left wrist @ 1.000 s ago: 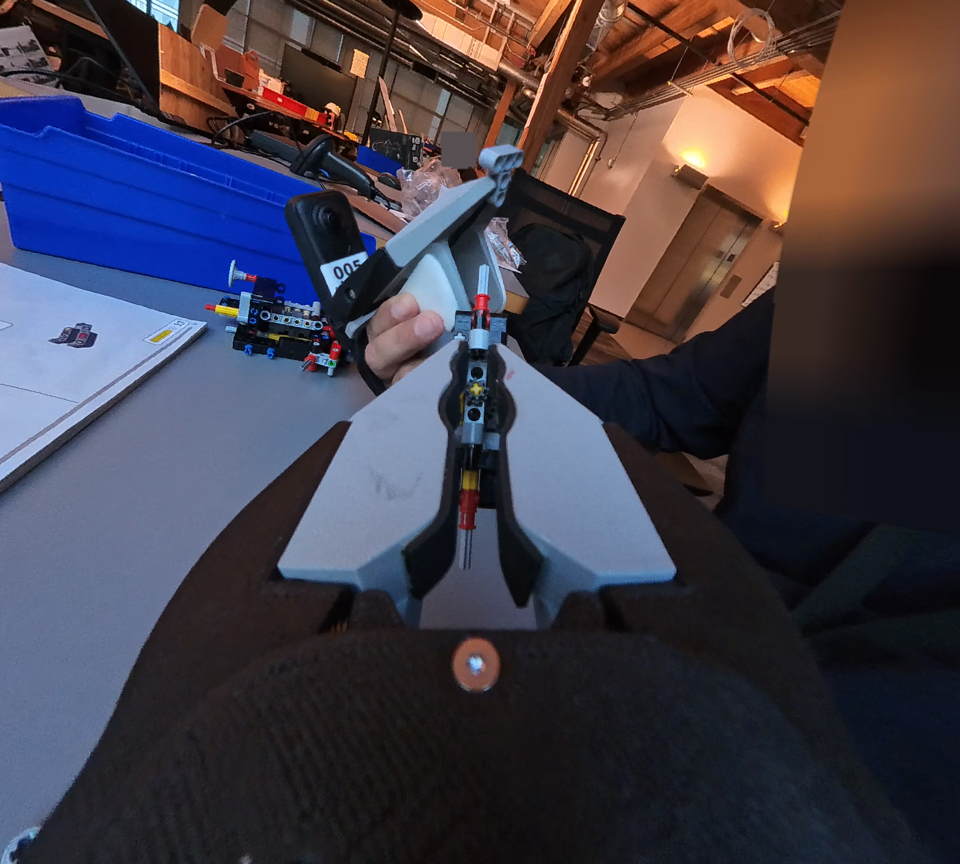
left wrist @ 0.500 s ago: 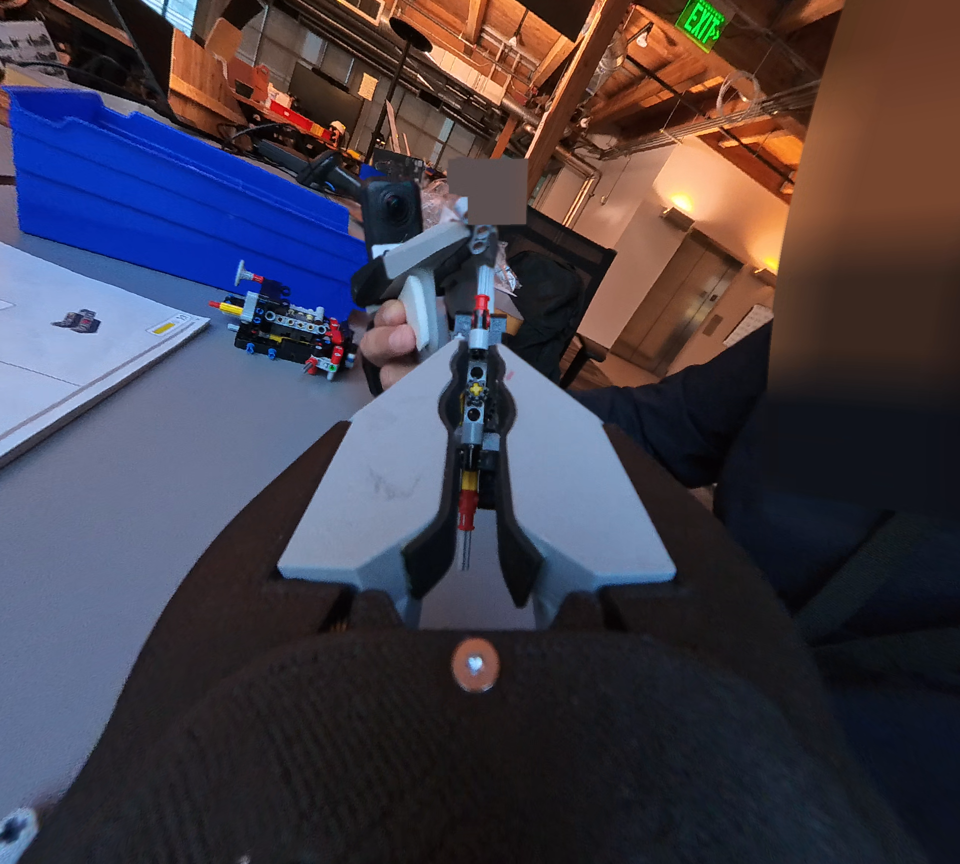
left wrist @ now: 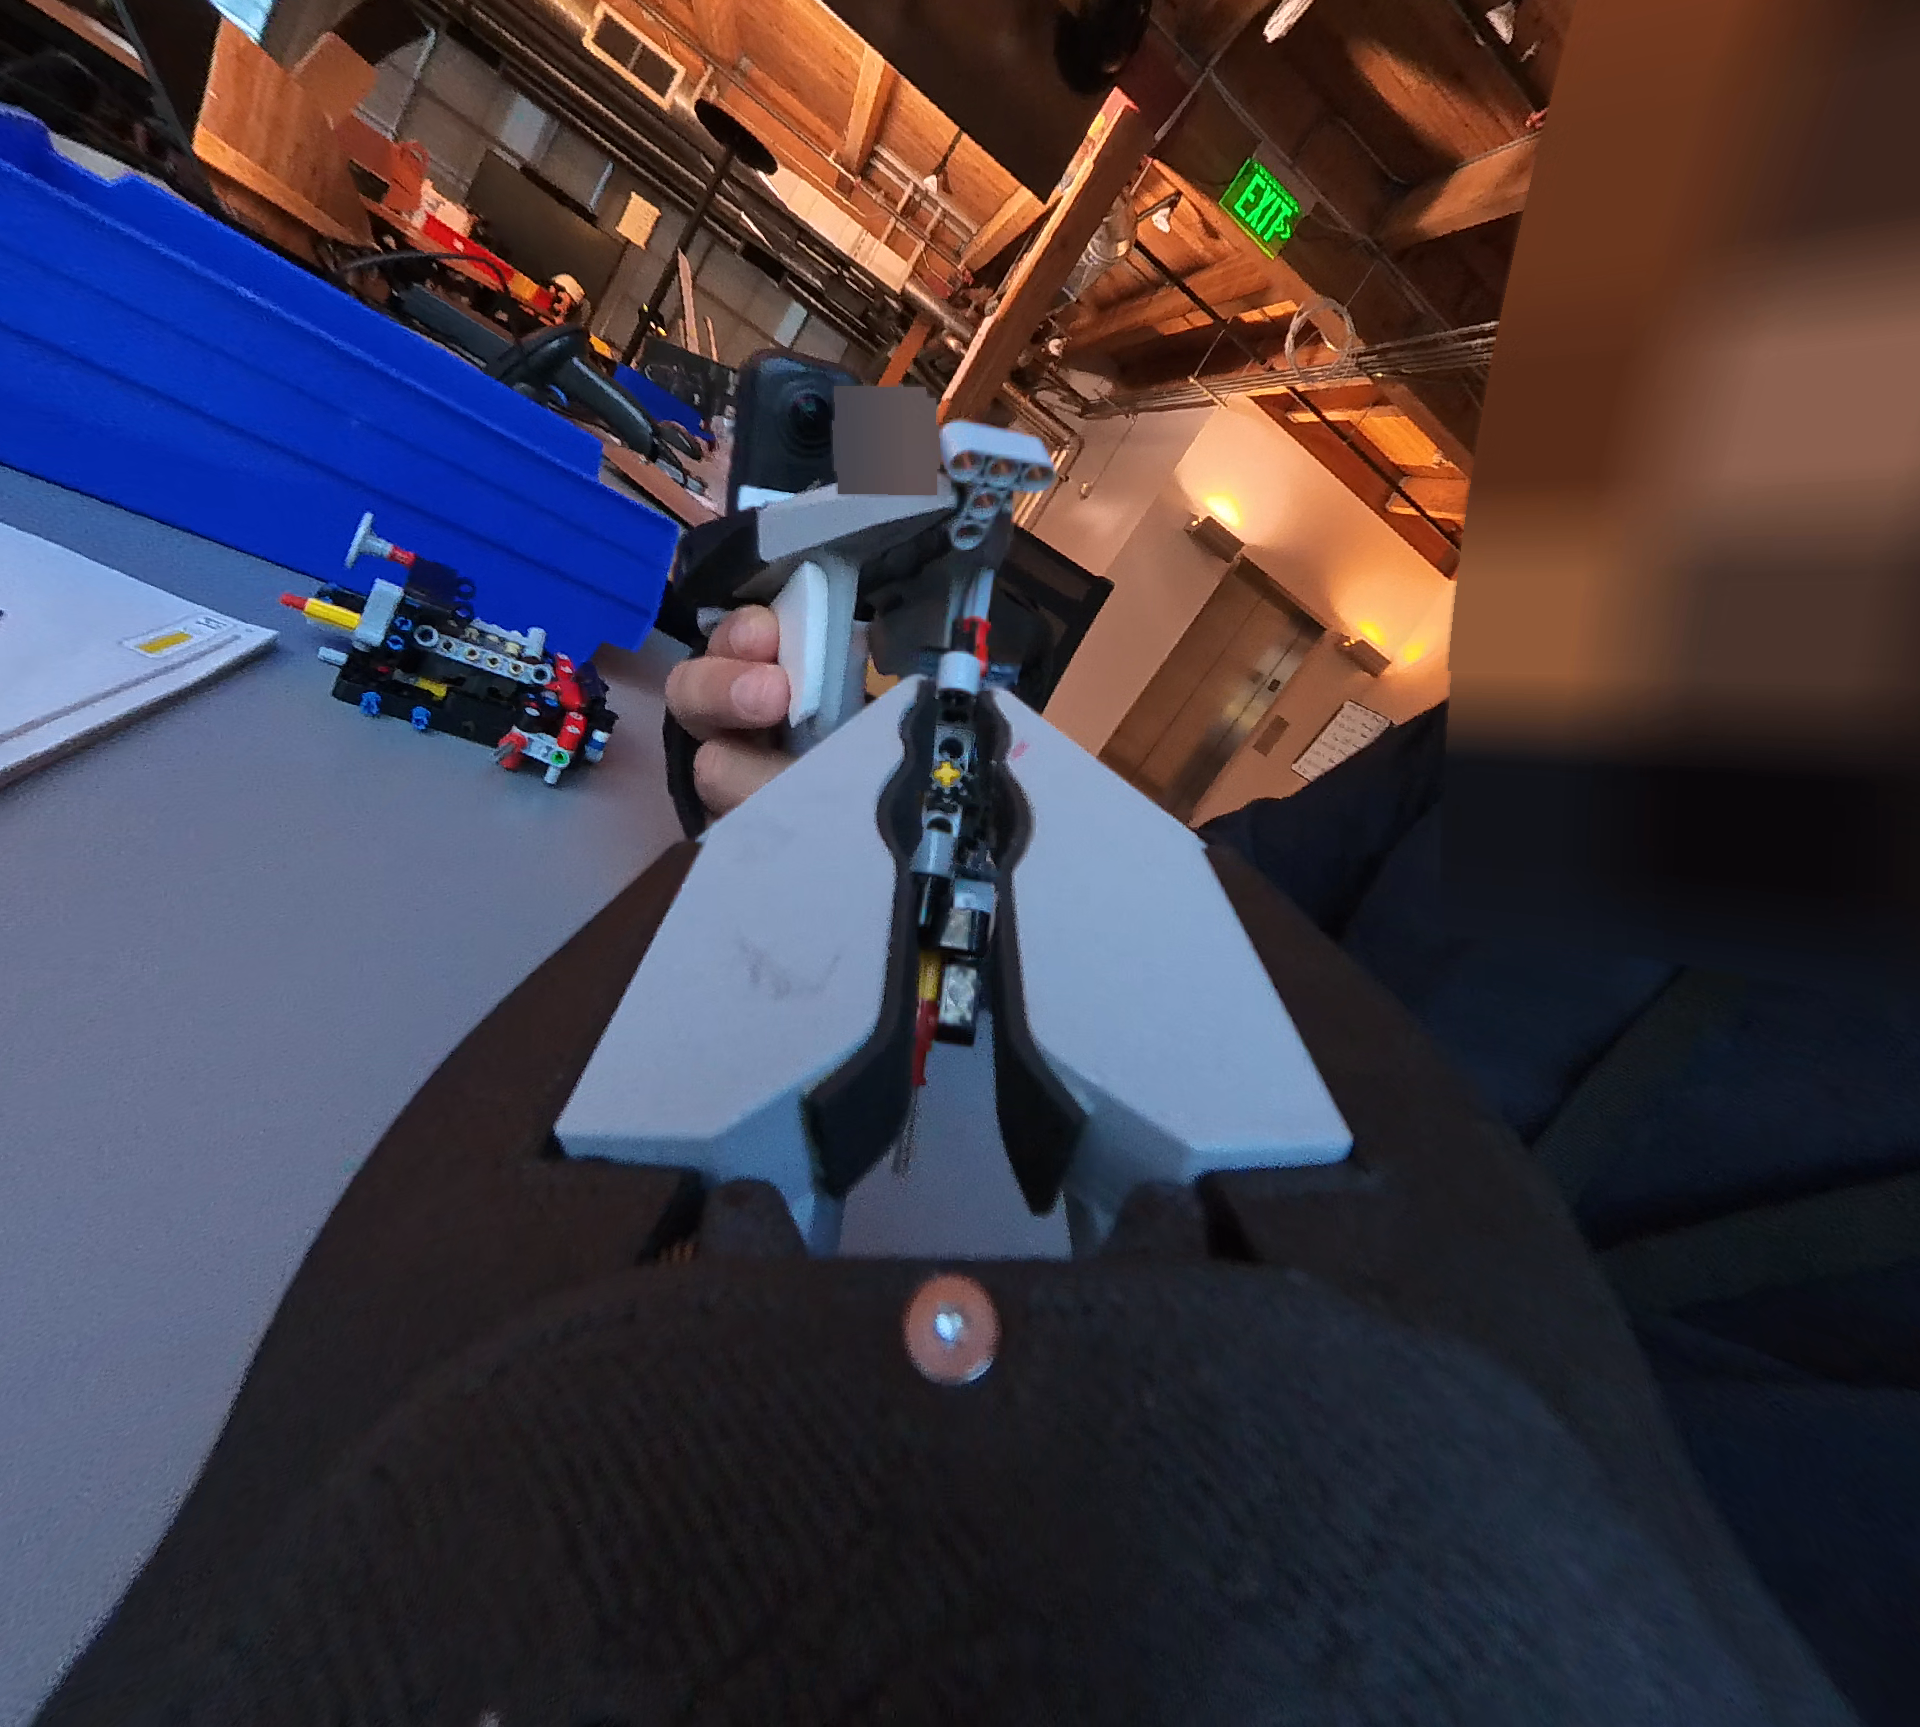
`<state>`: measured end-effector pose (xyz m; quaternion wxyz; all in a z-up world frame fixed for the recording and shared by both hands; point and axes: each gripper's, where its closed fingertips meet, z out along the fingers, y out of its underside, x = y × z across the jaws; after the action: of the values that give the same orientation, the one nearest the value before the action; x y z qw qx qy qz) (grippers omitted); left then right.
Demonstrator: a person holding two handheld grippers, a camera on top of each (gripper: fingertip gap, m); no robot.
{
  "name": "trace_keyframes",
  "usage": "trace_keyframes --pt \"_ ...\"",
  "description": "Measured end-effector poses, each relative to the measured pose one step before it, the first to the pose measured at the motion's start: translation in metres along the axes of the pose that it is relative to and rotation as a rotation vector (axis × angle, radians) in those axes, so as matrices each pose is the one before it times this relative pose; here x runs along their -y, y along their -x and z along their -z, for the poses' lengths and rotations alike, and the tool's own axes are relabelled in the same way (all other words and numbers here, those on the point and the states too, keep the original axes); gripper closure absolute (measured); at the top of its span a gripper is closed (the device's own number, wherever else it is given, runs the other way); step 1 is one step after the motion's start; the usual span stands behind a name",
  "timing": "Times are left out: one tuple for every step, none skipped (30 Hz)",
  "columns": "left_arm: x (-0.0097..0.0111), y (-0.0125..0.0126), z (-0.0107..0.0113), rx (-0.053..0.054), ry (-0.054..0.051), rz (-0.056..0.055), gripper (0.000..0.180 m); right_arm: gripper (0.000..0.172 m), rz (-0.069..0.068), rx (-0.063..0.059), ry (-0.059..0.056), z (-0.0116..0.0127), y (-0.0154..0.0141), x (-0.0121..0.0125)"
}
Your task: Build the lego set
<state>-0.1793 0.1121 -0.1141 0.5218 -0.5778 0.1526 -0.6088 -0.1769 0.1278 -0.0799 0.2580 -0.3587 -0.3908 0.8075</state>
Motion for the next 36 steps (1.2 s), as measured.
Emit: trace_keyframes --pt "-0.0027 0.00031 -0.00154 -0.0015 0.0123 0.0084 0.175 0.168 -0.0126 -0.0025 0.0033 -0.00011 -0.00182 -0.00115" --pt "-0.00319 0.00186 -0.00121 0.0114 0.0153 0.0014 0.175 0.168 -0.0068 -0.0012 0.0093 -0.00008 -0.00108 -0.00189" --pt "-0.0008 0.00118 -0.00011 0.0067 0.0034 -0.0001 0.176 0.168 -0.0063 0.0006 0.0019 0.00041 -0.00075 -0.00061" --pt "-0.00079 0.001 0.00048 0.006 0.0089 0.0002 0.175 0.168 -0.0063 -0.0071 0.0057 0.00081 -0.00186 -0.00093" --pt "-0.00129 0.00205 0.00069 0.0157 0.0153 -0.0092 0.175 0.168 -0.0033 -0.0109 0.0089 0.0008 -0.00228 -0.00151" --pt "-0.00256 0.00246 0.00055 0.023 0.0246 -0.0193 0.175 0.168 -0.003 -0.013 0.0106 0.0008 -0.00277 -0.00185" --pt "-0.0028 0.00169 0.00069 0.02 0.0271 -0.0208 0.175 0.168 -0.0051 -0.0194 0.0175 0.0013 -0.00373 -0.00256" --pt "-0.00255 0.00117 0.00099 0.0175 0.0236 -0.0194 0.175 0.168 -0.0024 -0.029 0.0271 0.002 -0.00493 -0.00332" --pt "-0.00197 0.0012 0.00112 0.0185 0.0168 -0.016 0.175 0.168 0.0048 -0.0391 0.0326 0.00258 -0.0058 -0.00373" --pt "-0.00138 0.00136 0.00106 0.0178 0.0103 -0.0122 0.175 0.168 0.0108 -0.0394 0.0242 0.00296 -0.0048 -0.00242" --pt "-0.00096 0.00152 0.00067 0.0178 0.0057 -0.0082 0.176 0.168 0.0091 -0.0229 0.0068 0.00292 -0.00154 -0.00029" --pt "-0.00016 0.00072 0.00036 0.0104 -0.0002 -0.0069 0.176 0.168 0.004 -0.0091 0.0035 0.0026 0.00087 0.00074" --pt "0.0 0.00067 -0.00001 0.0076 0.0005 -0.0043 0.176 0.168 0.0095 -0.0141 0.0117 0.00218 0.00071 0.00068" --pt "-0.00017 0.0011 -0.00024 0.0096 0.0023 -0.0066 0.176 0.168 0.0218 -0.0229 0.0145 0.00171 0.00019 0.00128" --pt "-0.00015 0.00067 -0.00036 0.0077 0.0031 -0.0069 0.176 0.168 0.026 -0.0262 0.0202 0.00091 -0.00001 0.0009" --pt "0.00021 0.00024 -0.00031 0.0063 0.0026 -0.0086 0.175 0.168 0.0167 -0.0224 0.0387 -0.00023 0.00032 -0.00143" --pt "-0.00024 0.00102 0.00001 0.014 0.0052 -0.0133 0.176 0.168 -0.0006 -0.01 0.047 -0.0009 0.00221 -0.00256" --pt "-0.00067 0.00138 0.00002 0.0206 0.0089 -0.0196 0.176 0.168 -0.0223 0.0047 0.0301 -0.00131 0.00428 -0.00092" --pt "-0.0008 0.00083 -0.00017 0.0171 0.0103 -0.0219 0.175 0.168 -0.0576 0.0142 0.0074 -0.00104 0.00427 0.00123" --pt "-0.00011 -0.00052 -0.00046 0.006 0.0052 -0.0166 0.175 0.168 -0.0877 0.0271 -0.007 -0.00083 0.00405 0.00193" --pt "0.00049 -0.0019 -0.00072 -0.0082 -0.0014 -0.0047 0.175 0.168 -0.0932 0.0329 -0.0155 -0.0004 0.00321 0.00187" --pt "0.00134 -0.00162 0.00007 -0.0133 -0.0083 0.009 0.175 0.168 -0.0804 0.0165 -0.0146 0.0005 -0.00039 0.00115" --pt "0.00189 -0.00115 0.0003 -0.0125 -0.0145 0.0138 0.175 0.168 -0.0557 -0.002 -0.002 0.00065 -0.0029 -0.00068" --pt "0.00103 -0.00025 0.00022 -0.0082 -0.0089 0.0166 0.176 0.168 -0.0329 -0.016 0.0093 0.00034 -0.00426 -0.00218" --pt "-0.00009 0.00068 0.00016 0.0001 -0.0015 0.0113 0.176 0.168 -0.0119 -0.0279 0.0147 0.00006 -0.00454 -0.00265" --pt "-0.00093 0.00149 0.00006 0.0072 0.005 0.0063 0.175 0.168 0.0035 -0.033 0.0206 -0.00049 -0.00401 -0.00279" --pt "-0.00167 0.00211 0.00002 0.0124 0.0099 0.0028 0.175 0.168 0.0082 -0.0296 0.0225 -0.00104 -0.00261 -0.00227" --pt "-0.00186 0.00237 -0.00035 0.0144 0.0102 0.0022 0.175 0.168 0.006 -0.0244 0.0189 -0.00157 -0.00176 -0.00115" --pt "-0.00177 0.00138 -0.00069 0.0067 0.0088 0.0069 0.175 0.168 0.0036 -0.0234 0.0169 -0.00181 -0.00201 -0.00053" --pt "-0.00083 -0.00023 -0.00072 -0.0051 0.0025 0.0103 0.176 0.168 0.0004 -0.0187 0.0151 -0.00186 -0.00186 -0.00041" --pt "0.00029 -0.00095 -0.00048 -0.0083 -0.0041 0.0105 0.175 0.168 -0.0027 -0.012 0.0126 -0.00182 -0.00133 -0.0005" --pt "0.00032 -0.00029 -0.00024 -0.0032 -0.0034 0.0085 0.175 0.168 -0.0002 -0.0072 0.0123 -0.00196 -0.00046 -0.00109" --pt "0.00011 -0.00017 0.00007 -0.0021 -0.0017 0.0069 0.175 0.168 0.0031 -0.0071 0.0152 -0.00186 -0.00025 -0.00204" --pt "0.0004 -0.00024 0.00063 -0.0032 -0.0026 0.0067 0.175 0.168 0.0032 -0.0076 0.0128 -0.00138 -0.00037 -0.00201" --pt "0.00045 0.0006 0.00079 0.0012 -0.0033 0.0078 0.175 0.168 0.0002 -0.0024 0.0024 -0.00074 0.00013 -0.00066" --pt "0.00027 0.00097 0.00095 0.0027 -0.0034 0.009 0.175 0.168 -0.0047 0.0068 -0.001 -0.00019 0.00098 -0.00025"
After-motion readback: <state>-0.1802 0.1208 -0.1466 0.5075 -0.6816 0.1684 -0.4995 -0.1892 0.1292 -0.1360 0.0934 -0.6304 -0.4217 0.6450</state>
